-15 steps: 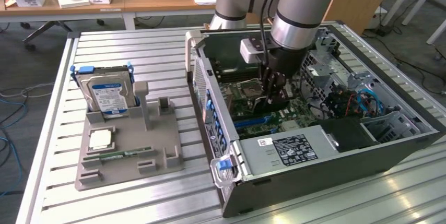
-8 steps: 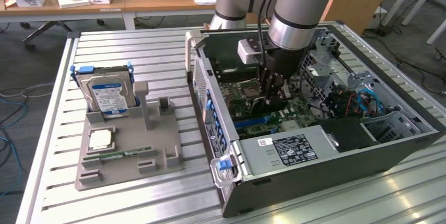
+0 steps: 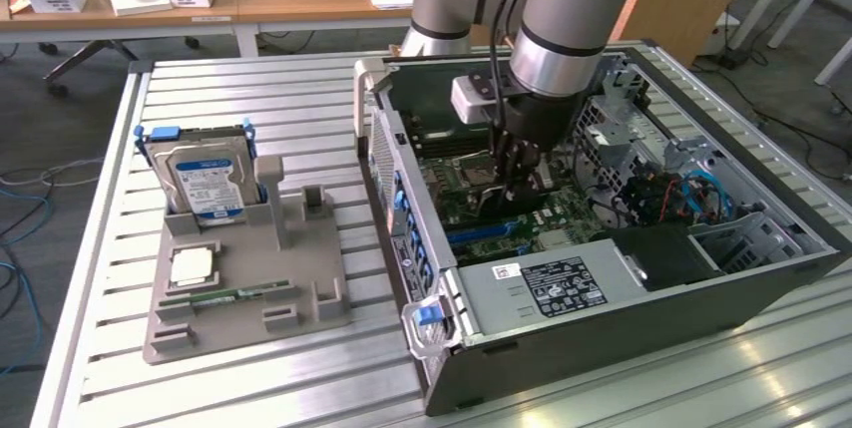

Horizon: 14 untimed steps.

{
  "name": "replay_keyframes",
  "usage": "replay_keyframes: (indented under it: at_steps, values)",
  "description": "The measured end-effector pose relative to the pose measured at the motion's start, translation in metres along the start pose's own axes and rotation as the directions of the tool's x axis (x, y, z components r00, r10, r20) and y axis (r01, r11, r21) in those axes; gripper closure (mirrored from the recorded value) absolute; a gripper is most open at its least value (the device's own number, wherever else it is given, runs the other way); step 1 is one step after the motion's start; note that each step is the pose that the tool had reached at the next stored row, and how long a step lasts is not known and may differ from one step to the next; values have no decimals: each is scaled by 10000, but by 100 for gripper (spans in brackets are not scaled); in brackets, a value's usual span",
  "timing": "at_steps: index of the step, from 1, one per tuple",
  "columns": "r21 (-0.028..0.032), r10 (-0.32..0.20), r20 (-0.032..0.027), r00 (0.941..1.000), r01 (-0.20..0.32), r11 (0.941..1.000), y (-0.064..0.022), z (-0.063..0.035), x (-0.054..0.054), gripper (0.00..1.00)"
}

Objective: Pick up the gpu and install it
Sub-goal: 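Insert the gpu into the slot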

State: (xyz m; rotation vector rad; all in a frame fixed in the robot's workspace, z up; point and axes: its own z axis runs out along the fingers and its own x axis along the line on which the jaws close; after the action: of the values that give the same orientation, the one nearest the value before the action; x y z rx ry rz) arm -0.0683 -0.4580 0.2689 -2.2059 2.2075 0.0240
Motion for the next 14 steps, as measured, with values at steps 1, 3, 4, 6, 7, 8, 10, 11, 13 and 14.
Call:
replay_keyframes:
  at_steps: [1,3,4,6,7,8,10,11,13,14]
  values:
    - [0,-1,0,10000,1,10000,2,0,0,74]
    - [0,1,1,10000,-1,10000,12,1,0,74]
    - [0,1,0,10000,-1,10000,17,1,0,74]
    - [0,0,0,10000,0,10000,25,1,0,74]
    - [0,-1,1,10000,1,10000,26,1,0,74]
    - [0,-1,0,10000,1,10000,28,1,0,74]
    - [0,-1,0,10000,1,10000,32,1,1,74]
    - [0,-1,-1,10000,1,10000,33,1,4,74]
    - [0,-1,0,10000,1,10000,34,1,4,74]
    - [0,-1,0,10000,1,10000,35,1,4,74]
